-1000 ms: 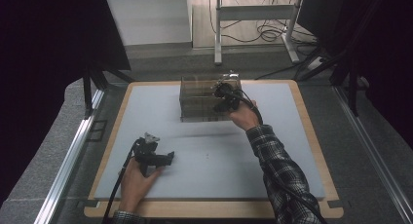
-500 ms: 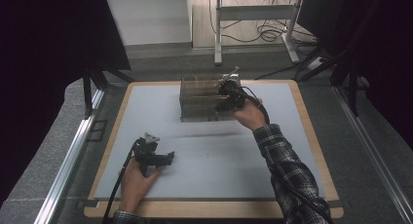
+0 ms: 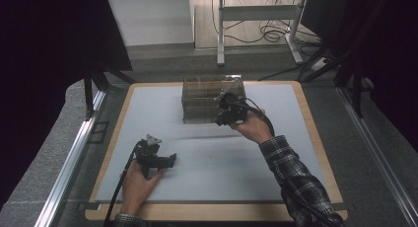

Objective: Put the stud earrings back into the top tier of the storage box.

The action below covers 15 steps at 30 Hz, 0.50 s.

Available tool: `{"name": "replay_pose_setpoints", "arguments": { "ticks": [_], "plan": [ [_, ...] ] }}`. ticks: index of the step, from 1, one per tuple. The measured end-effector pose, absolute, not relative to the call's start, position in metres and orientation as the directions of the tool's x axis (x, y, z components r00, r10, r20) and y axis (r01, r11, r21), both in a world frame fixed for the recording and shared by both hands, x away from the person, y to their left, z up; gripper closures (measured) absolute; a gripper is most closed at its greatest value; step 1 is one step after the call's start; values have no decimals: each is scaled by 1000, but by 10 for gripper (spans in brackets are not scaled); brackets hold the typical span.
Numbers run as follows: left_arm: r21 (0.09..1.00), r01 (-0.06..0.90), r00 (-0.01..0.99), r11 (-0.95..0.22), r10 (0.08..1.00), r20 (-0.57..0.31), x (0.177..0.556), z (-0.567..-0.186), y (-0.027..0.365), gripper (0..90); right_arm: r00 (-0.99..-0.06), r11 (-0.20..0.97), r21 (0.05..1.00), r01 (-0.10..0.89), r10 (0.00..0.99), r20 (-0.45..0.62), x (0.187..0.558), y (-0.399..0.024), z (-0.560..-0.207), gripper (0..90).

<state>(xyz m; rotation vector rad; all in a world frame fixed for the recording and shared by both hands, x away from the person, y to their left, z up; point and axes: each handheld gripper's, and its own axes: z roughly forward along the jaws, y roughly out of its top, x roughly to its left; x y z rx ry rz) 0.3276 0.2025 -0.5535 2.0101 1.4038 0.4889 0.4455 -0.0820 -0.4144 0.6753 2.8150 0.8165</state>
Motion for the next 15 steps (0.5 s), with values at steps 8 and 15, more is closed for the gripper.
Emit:
{"name": "replay_pose_setpoints", "arguments": {
  "ticks": [8, 15],
  "plan": [
    [681, 696, 360, -229, 931, -55, 328, -554, 202, 0, -910, 769, 529, 358, 415, 12, 427, -80, -427, 783],
    [681, 696, 361, -229, 931, -55, 328, -554, 202, 0, -920, 782, 518, 348, 390, 30, 416, -78, -446, 810]
  ]
}}
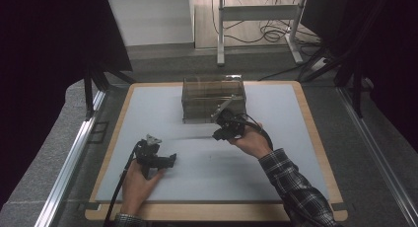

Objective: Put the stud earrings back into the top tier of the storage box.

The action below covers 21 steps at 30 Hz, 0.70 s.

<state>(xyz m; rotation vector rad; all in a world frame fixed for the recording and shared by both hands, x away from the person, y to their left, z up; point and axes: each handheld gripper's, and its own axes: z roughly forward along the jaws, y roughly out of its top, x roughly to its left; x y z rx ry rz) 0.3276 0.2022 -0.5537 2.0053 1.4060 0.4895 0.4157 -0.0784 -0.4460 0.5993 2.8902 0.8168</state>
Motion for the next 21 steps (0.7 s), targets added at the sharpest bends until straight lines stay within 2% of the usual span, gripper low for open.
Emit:
{"name": "replay_pose_setpoints", "arguments": {
  "ticks": [15, 21],
  "plan": [
    [679, 696, 364, -235, 930, -52, 328, -554, 203, 0, -938, 812, 483, 326, 341, 60, 402, -70, -489, 827],
    [678, 697, 361, -232, 931, -53, 327, -553, 202, 0, -944, 824, 474, 312, 325, 57, 399, -63, -501, 807]
  ]
}}
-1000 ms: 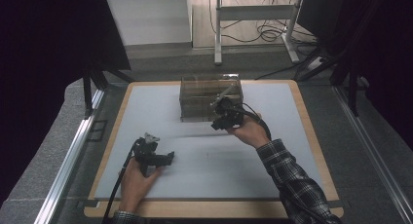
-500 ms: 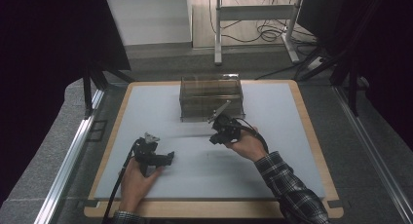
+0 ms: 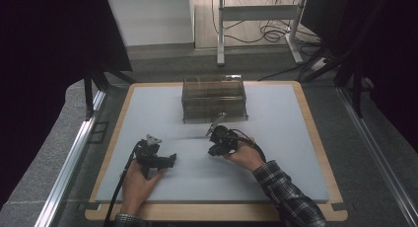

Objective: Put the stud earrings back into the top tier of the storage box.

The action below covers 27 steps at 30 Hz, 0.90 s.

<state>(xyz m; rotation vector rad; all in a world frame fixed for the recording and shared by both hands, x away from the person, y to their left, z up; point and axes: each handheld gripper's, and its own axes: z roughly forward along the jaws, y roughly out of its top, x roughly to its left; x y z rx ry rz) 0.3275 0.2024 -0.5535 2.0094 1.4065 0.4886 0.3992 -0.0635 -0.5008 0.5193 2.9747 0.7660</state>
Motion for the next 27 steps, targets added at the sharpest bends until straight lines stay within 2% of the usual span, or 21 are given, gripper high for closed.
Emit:
{"name": "replay_pose_setpoints", "arguments": {
  "ticks": [13, 19, 27],
  "plan": [
    [678, 697, 363, -234, 930, -52, 328, -553, 202, 0, -956, 848, 457, 268, 292, 18, 393, -54, -511, 806],
    [680, 696, 362, -232, 931, -53, 328, -554, 202, 0, -961, 871, 426, 243, 277, -18, 390, -47, -510, 840],
    [679, 697, 362, -231, 931, -54, 328, -554, 202, 0, -952, 860, 415, 298, 302, 58, 398, -48, -509, 851]
  ]
}}
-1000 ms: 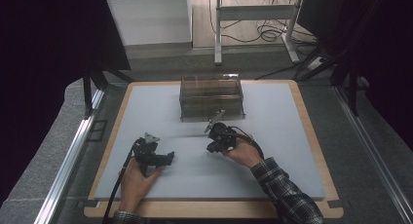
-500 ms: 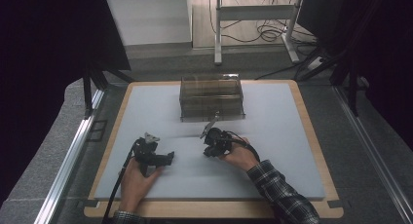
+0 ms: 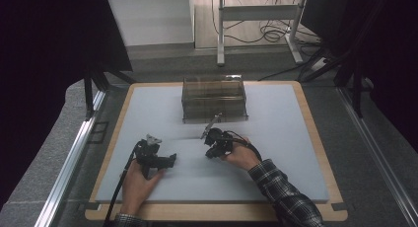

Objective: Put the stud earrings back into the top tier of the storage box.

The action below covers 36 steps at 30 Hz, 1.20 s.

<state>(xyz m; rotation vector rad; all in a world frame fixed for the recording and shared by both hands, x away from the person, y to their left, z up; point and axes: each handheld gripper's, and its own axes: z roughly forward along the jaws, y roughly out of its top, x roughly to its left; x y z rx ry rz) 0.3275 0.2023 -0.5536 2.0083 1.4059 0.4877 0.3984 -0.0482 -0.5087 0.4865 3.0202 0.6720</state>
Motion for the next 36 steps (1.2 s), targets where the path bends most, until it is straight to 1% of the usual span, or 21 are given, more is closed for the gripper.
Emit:
{"name": "replay_pose_setpoints", "arguments": {
  "ticks": [10, 17, 36],
  "plan": [
    [679, 696, 363, -233, 930, -53, 328, -554, 202, 0, -948, 837, 451, 309, 309, 75, 403, -53, -493, 851],
    [681, 696, 361, -229, 931, -55, 328, -554, 202, 0, -939, 806, 487, 336, 331, 99, 411, -62, -479, 850],
    [679, 696, 363, -232, 930, -53, 328, -554, 202, 0, -916, 747, 552, 370, 391, 85, 431, -78, -431, 848]
  ]
}}
